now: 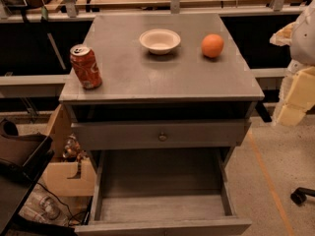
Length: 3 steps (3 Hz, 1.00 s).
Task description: Move orange near coke can
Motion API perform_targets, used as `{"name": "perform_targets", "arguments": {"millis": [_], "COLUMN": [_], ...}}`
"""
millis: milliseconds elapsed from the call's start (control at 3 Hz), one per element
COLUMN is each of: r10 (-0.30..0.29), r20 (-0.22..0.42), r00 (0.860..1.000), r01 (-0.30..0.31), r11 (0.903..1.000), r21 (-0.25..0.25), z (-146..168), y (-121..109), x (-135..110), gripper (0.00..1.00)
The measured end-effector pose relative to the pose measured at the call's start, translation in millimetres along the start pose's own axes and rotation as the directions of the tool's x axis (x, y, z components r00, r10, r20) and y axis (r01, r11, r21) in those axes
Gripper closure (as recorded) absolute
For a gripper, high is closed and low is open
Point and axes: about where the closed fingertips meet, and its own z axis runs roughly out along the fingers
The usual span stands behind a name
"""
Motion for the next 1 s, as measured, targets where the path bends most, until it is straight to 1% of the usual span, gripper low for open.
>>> {"name": "perform_targets", "arguments": {"millis": [333,667,1000], "r10": [0.000,0.042,0.068], "r20": [0.000,0.021,0.067], "r00": [1.000,0.999,0.995], "r01": [0.000,-0.043,-0.074], "r11": [1.0000,0.9982,0.9932], "r21": [0.000,0.042,0.090], "z": [0.0,-2.5,1.8], "y": [0.0,-2.8,-14.4], "x": [0.0,5.4,15.9], "gripper": [0.00,0.00,0.00]}}
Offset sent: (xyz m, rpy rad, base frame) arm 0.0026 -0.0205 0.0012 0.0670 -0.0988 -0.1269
